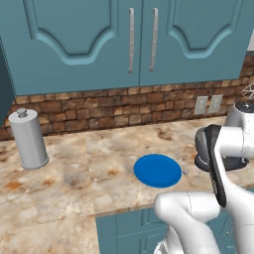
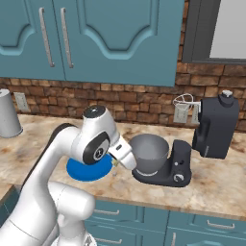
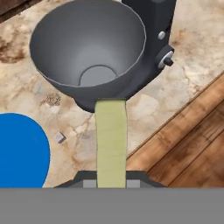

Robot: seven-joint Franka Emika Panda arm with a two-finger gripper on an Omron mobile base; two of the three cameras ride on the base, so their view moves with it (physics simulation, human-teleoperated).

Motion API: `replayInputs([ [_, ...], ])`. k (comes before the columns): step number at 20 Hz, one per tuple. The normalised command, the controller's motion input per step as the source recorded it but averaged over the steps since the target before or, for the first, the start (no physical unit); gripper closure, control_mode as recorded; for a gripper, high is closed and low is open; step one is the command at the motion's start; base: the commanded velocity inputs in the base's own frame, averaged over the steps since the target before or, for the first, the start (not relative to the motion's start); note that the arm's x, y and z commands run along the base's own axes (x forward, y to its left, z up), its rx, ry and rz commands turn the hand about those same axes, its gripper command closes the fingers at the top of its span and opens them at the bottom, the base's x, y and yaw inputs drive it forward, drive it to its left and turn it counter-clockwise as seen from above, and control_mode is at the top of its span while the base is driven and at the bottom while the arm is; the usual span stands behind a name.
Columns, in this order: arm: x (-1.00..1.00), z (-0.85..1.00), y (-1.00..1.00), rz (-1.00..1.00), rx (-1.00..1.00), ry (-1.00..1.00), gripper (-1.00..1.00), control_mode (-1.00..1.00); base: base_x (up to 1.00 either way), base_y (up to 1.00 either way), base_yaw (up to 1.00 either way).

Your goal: Add butter and sugar cubes to the stand mixer bowl and then turn on the stand mixer to begin making frosting.

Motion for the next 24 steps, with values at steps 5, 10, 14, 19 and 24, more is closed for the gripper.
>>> replayInputs([
  [5,0.62,0.27,-0.28,0.00,0.00,-0.01,1.00,-1.00,0.00,0.00,0.00],
  [10,0.64,0.04,-0.16,0.00,0.00,-0.01,1.00,-1.00,0.00,0.00,0.00],
  [14,0.52,-0.12,-0.27,0.00,0.00,0.00,1.00,-1.00,0.00,0.00,0.00],
  [19,0.33,-0.28,-0.28,0.00,0.00,0.01,1.00,-1.00,0.00,0.00,0.00],
  [24,0.25,-0.38,-0.18,0.00,0.00,0.01,1.00,-1.00,0.00,0.00,0.00],
])
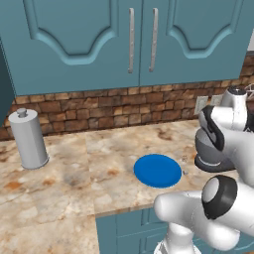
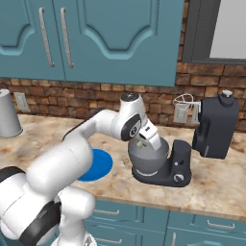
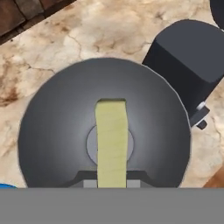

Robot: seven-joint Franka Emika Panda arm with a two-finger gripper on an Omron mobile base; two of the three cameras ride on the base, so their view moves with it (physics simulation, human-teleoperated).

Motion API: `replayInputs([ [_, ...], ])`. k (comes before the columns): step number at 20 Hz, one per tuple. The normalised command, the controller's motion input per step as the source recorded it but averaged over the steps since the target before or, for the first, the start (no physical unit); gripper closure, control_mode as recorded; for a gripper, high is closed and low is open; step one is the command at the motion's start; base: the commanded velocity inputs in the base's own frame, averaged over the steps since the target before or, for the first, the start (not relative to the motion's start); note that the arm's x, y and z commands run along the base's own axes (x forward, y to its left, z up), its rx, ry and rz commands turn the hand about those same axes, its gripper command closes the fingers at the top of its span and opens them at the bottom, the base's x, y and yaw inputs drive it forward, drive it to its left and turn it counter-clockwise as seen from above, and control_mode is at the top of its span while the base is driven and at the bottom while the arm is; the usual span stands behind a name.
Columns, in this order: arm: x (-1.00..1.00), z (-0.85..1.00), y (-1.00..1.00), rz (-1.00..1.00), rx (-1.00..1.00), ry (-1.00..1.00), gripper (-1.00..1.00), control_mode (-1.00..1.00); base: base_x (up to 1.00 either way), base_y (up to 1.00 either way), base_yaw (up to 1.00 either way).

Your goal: Add butter and sugar cubes to the stand mixer bowl and then turn on the stand mixer to begin making frosting.

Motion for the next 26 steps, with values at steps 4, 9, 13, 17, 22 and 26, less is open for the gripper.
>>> replayInputs([
  [4,0.27,-0.38,-0.09,0.00,0.00,0.00,1.00,-1.00,0.00,0.00,0.00],
  [9,0.29,-0.42,-0.04,0.00,0.00,0.01,1.00,-1.00,0.00,0.00,0.00],
  [13,0.16,-0.35,-0.01,0.00,0.00,0.02,1.00,-1.00,0.00,0.00,0.00],
  [17,0.08,-0.35,-0.01,0.00,0.00,0.03,-1.00,-1.00,0.00,0.00,0.00],
  [22,0.07,-0.25,0.00,0.00,0.00,0.02,-1.00,-1.00,0.00,0.00,0.00],
  [26,-0.08,-0.01,0.04,0.00,0.00,-0.01,-1.00,-1.00,0.00,0.00,0.00],
])
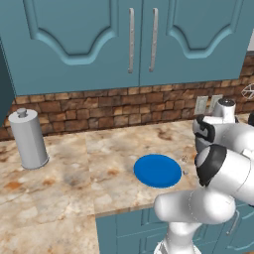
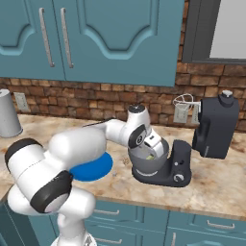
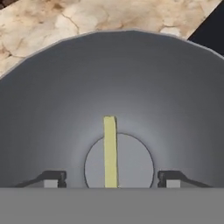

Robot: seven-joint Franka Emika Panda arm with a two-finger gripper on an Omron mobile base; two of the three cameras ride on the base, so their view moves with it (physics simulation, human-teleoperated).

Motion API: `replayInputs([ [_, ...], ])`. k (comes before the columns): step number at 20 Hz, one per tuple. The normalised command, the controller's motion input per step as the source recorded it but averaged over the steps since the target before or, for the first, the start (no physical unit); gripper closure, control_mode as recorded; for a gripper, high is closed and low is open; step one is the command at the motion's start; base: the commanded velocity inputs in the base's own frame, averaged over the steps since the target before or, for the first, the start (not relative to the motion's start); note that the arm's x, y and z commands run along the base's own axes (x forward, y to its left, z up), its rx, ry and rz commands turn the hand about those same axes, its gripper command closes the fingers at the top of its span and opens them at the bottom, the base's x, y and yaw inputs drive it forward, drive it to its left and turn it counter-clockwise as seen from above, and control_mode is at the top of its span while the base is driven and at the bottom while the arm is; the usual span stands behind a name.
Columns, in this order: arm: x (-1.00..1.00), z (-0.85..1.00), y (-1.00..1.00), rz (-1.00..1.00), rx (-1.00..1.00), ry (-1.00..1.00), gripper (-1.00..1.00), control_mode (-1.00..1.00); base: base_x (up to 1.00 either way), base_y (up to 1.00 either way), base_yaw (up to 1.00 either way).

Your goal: Add butter and sugar cubes to the stand mixer bowl and then turn on the stand mixer to begin making frosting.

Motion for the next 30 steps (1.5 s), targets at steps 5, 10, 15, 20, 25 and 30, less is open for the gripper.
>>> replayInputs([
  [5,-0.26,0.33,0.33,0.00,-0.04,-0.07,-1.00,-1.00,0.00,0.00,0.00],
  [10,-0.34,0.42,0.38,0.00,-0.08,-0.12,-1.00,-1.00,0.00,0.00,0.00],
  [15,-0.44,0.32,0.38,0.00,-0.08,-0.08,-1.00,-1.00,0.00,0.00,0.00],
  [20,-0.36,0.19,0.42,-0.01,0.00,0.00,-1.00,-1.00,0.00,0.00,0.00],
  [25,-0.14,0.02,0.51,-0.02,0.00,0.04,-1.00,-1.00,0.00,0.00,0.00],
  [30,0.00,-0.05,0.34,0.00,0.00,0.01,-1.00,-1.00,0.00,0.00,0.00],
])
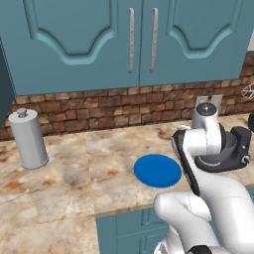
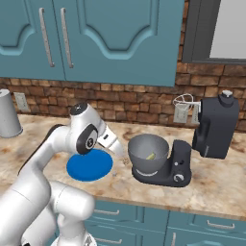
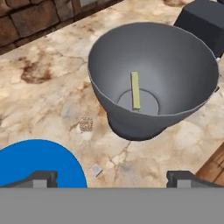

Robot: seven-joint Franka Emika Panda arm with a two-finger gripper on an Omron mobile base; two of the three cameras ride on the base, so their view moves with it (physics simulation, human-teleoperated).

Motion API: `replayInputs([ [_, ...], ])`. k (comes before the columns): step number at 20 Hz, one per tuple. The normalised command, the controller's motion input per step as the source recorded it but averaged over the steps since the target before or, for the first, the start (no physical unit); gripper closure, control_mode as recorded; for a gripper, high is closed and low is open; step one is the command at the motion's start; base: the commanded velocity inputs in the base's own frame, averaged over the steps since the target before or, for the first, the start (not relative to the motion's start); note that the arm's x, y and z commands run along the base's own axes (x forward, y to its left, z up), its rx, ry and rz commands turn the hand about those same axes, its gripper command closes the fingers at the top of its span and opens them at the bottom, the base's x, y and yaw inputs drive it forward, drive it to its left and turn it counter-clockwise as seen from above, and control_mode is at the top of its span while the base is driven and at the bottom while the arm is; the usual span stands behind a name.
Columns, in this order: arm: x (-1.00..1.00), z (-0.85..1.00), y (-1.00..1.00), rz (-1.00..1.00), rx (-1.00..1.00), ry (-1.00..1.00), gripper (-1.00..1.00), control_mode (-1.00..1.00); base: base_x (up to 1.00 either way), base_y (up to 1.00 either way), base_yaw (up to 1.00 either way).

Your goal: Add butter and sugar cubes to the stand mixer bowl and then turn on the stand mixer to begin making frosting.

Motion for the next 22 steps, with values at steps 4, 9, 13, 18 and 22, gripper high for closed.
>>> replayInputs([
  [4,0.00,-0.18,0.07,0.00,0.00,-0.01,-1.00,-1.00,0.00,0.00,0.00],
  [9,0.12,-0.22,0.05,0.00,0.00,0.00,-1.00,-1.00,0.00,0.00,0.00],
  [13,0.19,-0.23,0.11,0.00,0.01,0.00,-1.00,-1.00,0.00,0.00,0.00],
  [18,0.21,-0.20,0.12,0.00,0.04,0.00,-1.00,-1.00,0.00,0.00,0.00],
  [22,0.23,-0.19,0.03,-0.05,0.07,0.00,-1.00,-1.00,0.00,0.00,0.00],
])
